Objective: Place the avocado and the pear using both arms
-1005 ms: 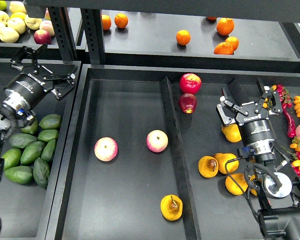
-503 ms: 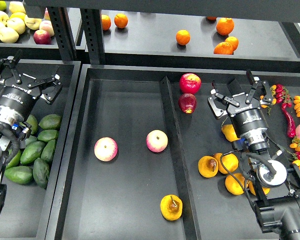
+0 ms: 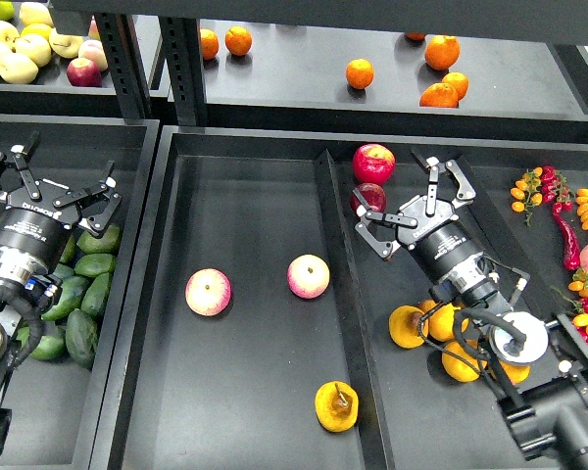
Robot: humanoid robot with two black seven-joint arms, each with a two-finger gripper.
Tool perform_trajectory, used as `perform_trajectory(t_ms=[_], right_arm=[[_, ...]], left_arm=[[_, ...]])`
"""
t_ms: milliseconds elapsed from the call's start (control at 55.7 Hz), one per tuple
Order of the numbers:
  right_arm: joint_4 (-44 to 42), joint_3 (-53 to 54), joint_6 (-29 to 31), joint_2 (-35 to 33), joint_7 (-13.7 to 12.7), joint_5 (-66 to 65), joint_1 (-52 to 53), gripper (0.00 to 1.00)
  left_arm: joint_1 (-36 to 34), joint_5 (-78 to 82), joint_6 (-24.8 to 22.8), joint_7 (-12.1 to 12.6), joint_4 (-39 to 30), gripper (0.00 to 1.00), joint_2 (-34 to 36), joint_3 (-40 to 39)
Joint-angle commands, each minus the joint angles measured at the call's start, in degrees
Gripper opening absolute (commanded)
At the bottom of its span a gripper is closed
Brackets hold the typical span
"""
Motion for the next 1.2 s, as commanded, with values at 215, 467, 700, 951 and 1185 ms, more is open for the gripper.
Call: perform_trajectory(t_ms=[215,467,700,951,1185], right_arm=[[0.1,-11.3,1.3,-11.6,-4.9,8.6,9.1,1.00],[1.0,-32.9,10.1,-17.1,-4.9,8.9,19.2,1.00],[-1.6,-42.2,10.1,-13.6,-4.9,8.9,22.9,1.00],[-1.6,-40.5,10.1,-13.9,-4.9,9.8,23.6,1.00],[-0.9,-49.4,10.1,-14.3,-4.9,7.2,31.2,1.00]], left_arm=[[0.7,0.2,-0.5,0.2,0.1,1.00,0.0,1.3],[1.3,0.3,-2.0,0.5,0.3,1.00,0.0,2.1],[1.3,0.4,-2.2,0.5,0.2,1.00,0.0,2.7],[1.3,0.4,-2.3,0.5,0.2,1.00,0.0,2.7],[1.3,0.4,-2.4,0.5,0.3,1.00,0.0,3.1]])
